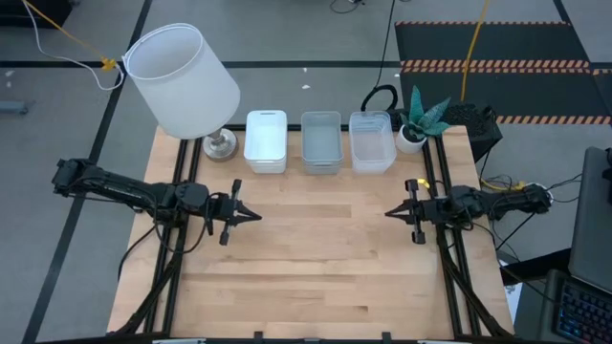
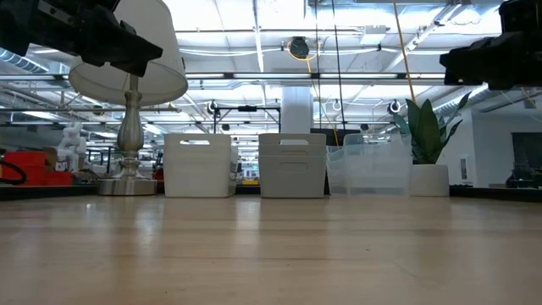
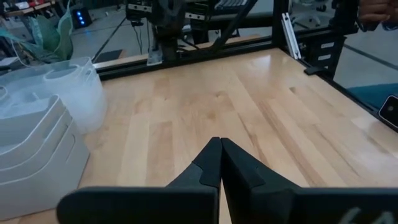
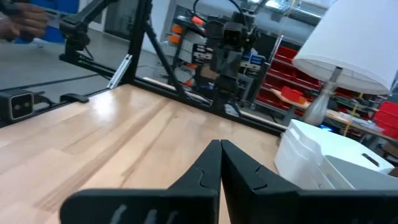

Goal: Stack baskets by color
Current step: Return to Home Position

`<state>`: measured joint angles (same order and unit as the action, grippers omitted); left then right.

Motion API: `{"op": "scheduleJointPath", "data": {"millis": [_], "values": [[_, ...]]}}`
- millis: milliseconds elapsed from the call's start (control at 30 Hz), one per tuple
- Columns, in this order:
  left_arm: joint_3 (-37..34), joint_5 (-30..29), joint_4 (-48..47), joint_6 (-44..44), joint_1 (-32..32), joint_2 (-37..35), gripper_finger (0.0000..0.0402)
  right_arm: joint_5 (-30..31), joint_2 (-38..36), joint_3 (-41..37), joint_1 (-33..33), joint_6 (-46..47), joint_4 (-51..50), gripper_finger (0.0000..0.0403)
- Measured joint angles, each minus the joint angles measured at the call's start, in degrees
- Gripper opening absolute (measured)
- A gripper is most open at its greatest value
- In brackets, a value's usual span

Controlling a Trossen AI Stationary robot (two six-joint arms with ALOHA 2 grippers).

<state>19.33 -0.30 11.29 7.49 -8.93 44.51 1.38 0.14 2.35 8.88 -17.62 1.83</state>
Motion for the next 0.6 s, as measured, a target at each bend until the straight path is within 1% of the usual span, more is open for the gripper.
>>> {"op": "scheduleJointPath", "data": {"millis": [333,433,600], "values": [[0.0,-0.5,-0.7,0.4,0.0,0.0,0.0008,0.0,0.0,0.0,-4.6,-0.2,-0.1,0.0],[0.0,-3.2,-3.6,0.0,0.0,-0.8,0.0008,0.0,0.0,0.0,-5.0,-1.0,0.0,0.0],[-0.6,-3.4,-4.3,-0.5,0.0,-3.3,0.0008,0.1,0.1,0.0,-5.1,-2.0,0.0,0.0]]}}
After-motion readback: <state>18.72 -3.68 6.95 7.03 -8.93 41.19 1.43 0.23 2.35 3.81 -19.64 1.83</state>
